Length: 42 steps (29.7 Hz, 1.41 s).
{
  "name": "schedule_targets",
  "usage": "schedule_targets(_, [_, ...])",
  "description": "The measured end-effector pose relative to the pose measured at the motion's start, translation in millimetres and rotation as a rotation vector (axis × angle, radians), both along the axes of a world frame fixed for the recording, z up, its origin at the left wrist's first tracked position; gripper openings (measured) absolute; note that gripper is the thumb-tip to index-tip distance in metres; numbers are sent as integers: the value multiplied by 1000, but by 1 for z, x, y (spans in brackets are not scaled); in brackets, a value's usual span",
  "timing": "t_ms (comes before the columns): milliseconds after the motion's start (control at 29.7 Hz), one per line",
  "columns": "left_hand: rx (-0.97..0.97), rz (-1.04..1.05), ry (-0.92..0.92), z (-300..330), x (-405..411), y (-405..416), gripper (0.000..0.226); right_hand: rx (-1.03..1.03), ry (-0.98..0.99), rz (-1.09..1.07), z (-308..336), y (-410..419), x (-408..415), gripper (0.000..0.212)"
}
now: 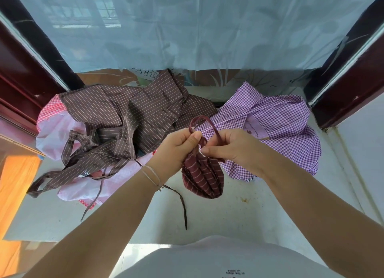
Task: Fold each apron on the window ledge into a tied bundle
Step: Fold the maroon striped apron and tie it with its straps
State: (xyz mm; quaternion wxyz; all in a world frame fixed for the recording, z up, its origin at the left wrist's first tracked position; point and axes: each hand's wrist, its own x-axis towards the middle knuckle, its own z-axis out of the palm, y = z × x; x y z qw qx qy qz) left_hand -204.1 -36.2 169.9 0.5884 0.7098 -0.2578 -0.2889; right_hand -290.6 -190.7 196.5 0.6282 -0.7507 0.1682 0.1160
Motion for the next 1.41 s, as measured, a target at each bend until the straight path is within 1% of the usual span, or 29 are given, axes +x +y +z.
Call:
schedule_targets(67, [-6, -16, 3, 3, 1, -2, 23, -39, -65, -25, -1, 2, 0, 10])
schedule_targets(168, [-31, -57, 7, 7, 1, -4, 20, 40, -108, -100, -5, 4, 1, 17])
schedule_targets(235, [-34, -89, -15, 10, 1, -4, 20, 109, -98, -104, -4, 7, 2, 9])
schedule_targets(269, [-36, -98, -24, 11, 1, -5, 20, 106, -93, -82, -3, 9, 2, 9])
schedule_targets(370, [-35, -82, -84, 11, -1, -6, 20, -23, -69, -28, -1, 14, 3, 18])
schedule_targets(403, [-37, -63, -106, 11, -2, -6, 18, -49, -54, -21, -2, 14, 4, 19])
schedule_targets(437, [-44, -44, -120, 11, -2, -7, 16, -32, -26, -24, -2, 15, 4, 20])
schedule_targets(571, [-53, 31, -138, 10, -3, -4, 17, 170, 70, -41, 0, 12, 8, 20])
schedule_targets(639, [-71, 50, -152, 10, -2, -2, 28, 361, 59, -10, 0, 8, 6, 34])
schedule_targets(706, [-95, 67, -187, 12, -2, -1, 30, 497, 56, -49, -1, 7, 3, 50])
schedule_targets(740, [-106, 84, -199, 15, -3, -1, 27, 526, 45, -85, -3, 6, 2, 51])
schedule_targets(807, [-131, 141, -219, 18, -4, -2, 24, 559, -12, -170, -3, 10, 3, 41])
schedule_targets(840, [-148, 180, -238, 19, -5, -3, 23, 572, -37, -211, -5, 12, 4, 39])
schedule_targets(941, [-188, 300, -379, 18, -7, -8, 20, 616, -125, -289, -10, 19, 4, 48])
schedule_targets(1042, [-214, 363, -499, 20, -11, -12, 23, 697, -194, -296, -14, 25, 5, 56])
schedule_targets(1109, [-225, 409, -514, 20, -12, -14, 24, 740, -215, -346, -16, 25, 6, 64])
schedule_targets(1143, [-238, 438, -482, 20, -13, -14, 24, 738, -224, -378, -14, 24, 6, 65])
schedule_targets(1244, [-331, 516, -336, 19, -16, -16, 26, 753, -241, -462, -18, 19, 9, 58])
schedule_targets(1277, [-359, 537, -324, 20, -18, -17, 26, 748, -245, -488, -18, 18, 9, 51])
schedule_targets(1378, [-456, 588, -327, 22, -23, -18, 26, 720, -260, -544, -17, 20, 14, 20])
schedule_targets(1412, [-486, 601, -333, 23, -25, -19, 26, 692, -257, -559, -16, 22, 15, 15])
